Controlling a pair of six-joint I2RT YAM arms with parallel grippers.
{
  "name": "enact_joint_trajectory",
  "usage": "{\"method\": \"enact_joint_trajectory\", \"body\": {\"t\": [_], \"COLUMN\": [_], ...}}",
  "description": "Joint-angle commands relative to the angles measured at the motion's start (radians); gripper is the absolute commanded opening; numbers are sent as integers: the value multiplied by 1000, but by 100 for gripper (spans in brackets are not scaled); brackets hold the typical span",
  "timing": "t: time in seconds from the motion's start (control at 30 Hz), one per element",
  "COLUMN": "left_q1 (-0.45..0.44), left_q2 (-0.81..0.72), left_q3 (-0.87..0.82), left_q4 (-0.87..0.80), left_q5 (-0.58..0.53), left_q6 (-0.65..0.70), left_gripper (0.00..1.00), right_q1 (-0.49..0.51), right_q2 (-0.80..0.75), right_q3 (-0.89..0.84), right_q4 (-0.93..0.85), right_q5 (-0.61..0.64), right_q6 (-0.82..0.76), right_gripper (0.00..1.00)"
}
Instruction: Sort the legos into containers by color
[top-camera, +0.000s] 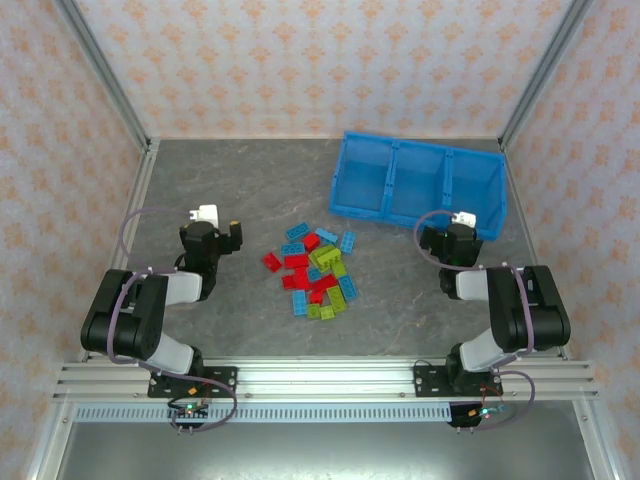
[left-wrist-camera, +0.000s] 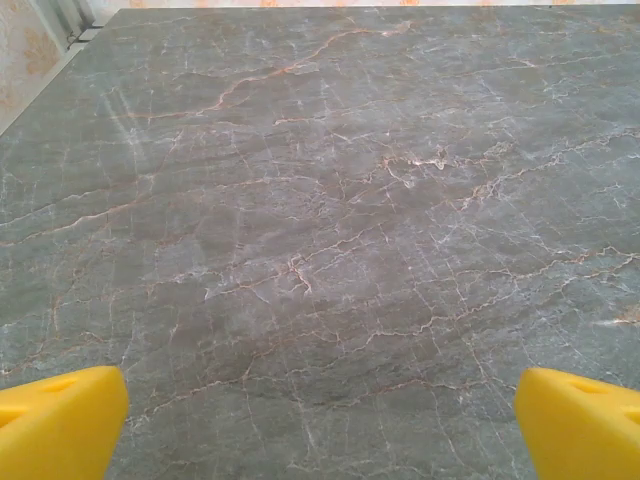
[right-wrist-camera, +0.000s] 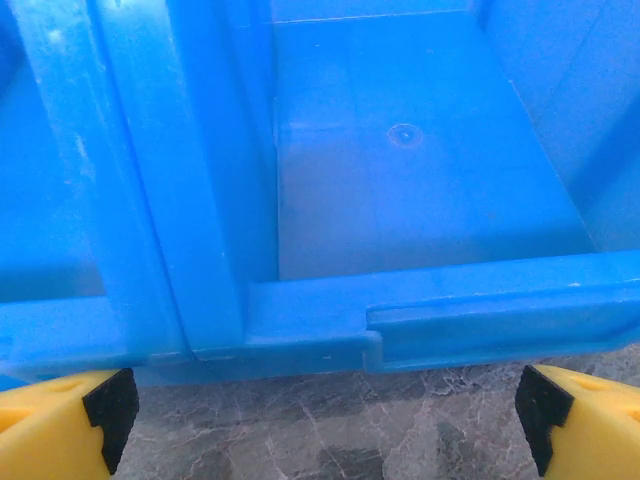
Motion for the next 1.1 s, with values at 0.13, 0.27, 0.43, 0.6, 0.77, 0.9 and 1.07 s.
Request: {"method": "enact_joint_trajectory", "body": {"t": [0.13,0.27,0.43,0.6,0.77,0.9,1.07], "left_q1": [12,13,12,12,12,12,5], "left_q2": [7,7,8,7,7,6,-10], "left_q3": [23,21,23,23,21,20,28], "left_q4": [34,34,34,34,35,37,13], "left_q5": [-27,-27,-29,-28,-28,-30,-39], "left_q6": [11,10,11,10,10,12,16], "left_gripper": [100,100,100,100,100,100,100], "right_q1": [-7,-7,-7,-6,-7,2,12], "right_q2": [-2,-1,-2,-2,-15,-154,-460], "right_q3": [37,36,37,33,27,-3,52], "right_q4": [88,87,87,88,95,16,-433], "right_q5": [-3,-3,-3,-3,12,113,90], "right_q6": [-4,-3,-4,-4,3,37,175], "right_gripper": [99,99,99,99,99,99,99]}}
